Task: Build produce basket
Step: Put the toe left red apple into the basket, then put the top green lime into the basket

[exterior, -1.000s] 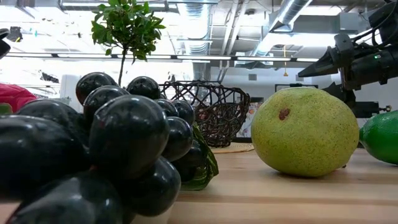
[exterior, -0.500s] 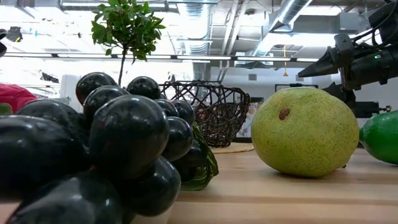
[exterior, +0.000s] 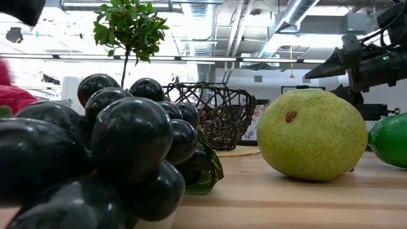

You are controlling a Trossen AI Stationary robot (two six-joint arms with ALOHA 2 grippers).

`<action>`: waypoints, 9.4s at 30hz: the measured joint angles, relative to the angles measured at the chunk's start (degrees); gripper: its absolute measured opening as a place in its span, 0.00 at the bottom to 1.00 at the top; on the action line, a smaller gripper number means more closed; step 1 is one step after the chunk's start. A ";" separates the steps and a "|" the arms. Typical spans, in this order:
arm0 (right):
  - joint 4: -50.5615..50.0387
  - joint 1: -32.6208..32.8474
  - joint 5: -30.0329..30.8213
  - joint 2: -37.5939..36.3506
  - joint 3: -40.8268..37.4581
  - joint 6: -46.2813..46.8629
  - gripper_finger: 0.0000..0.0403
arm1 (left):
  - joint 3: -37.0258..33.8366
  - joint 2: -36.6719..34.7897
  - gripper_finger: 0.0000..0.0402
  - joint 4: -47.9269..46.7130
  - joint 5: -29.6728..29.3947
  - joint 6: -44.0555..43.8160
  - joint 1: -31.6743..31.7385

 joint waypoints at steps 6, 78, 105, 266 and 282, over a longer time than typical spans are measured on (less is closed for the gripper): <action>-0.01 0.00 0.02 -0.01 -0.02 0.13 0.97 | 1.92 -7.13 0.66 7.32 -13.38 8.90 1.22; 0.01 0.00 0.23 -0.01 -0.02 0.17 0.97 | 3.78 -1.88 0.69 30.37 -38.06 82.98 25.65; 0.01 -0.02 0.26 0.00 -0.01 0.56 0.97 | 22.90 23.31 0.70 16.48 -6.16 91.40 57.77; 0.35 25.22 -2.96 54.64 56.56 -27.80 0.73 | 3.74 13.82 0.90 86.19 11.50 77.76 36.49; 1.99 24.57 -3.12 57.65 56.35 -27.96 0.73 | 10.33 20.57 0.90 82.21 13.89 81.39 36.90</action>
